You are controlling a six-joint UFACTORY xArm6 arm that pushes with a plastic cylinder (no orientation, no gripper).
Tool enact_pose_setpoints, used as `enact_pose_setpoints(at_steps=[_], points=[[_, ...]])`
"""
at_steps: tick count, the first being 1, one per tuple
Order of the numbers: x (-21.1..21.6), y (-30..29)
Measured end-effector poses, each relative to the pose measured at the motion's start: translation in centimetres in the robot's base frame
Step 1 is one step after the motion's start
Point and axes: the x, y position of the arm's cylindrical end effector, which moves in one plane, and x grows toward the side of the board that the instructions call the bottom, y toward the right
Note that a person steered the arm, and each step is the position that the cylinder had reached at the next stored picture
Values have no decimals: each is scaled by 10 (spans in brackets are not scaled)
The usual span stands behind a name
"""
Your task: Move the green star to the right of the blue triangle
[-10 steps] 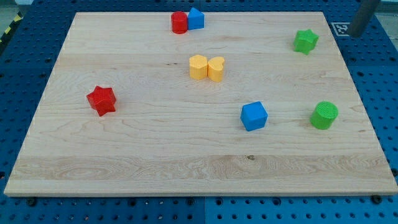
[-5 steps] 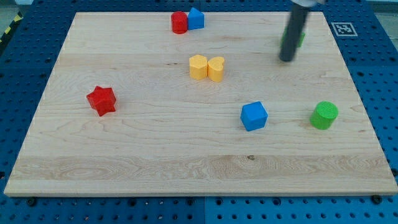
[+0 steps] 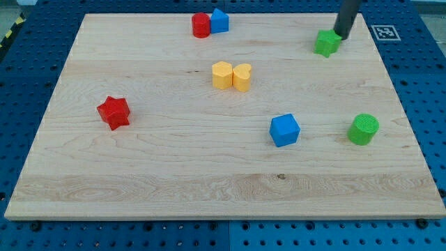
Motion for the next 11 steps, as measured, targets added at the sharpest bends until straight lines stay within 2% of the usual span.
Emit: enact_pose_setpoints(at_steps=[1, 2, 4, 6, 7, 8, 10, 11], points=[[18, 29], [34, 22], [34, -99], [22, -128], [-12, -178], [-20, -192], [30, -170], [34, -195]])
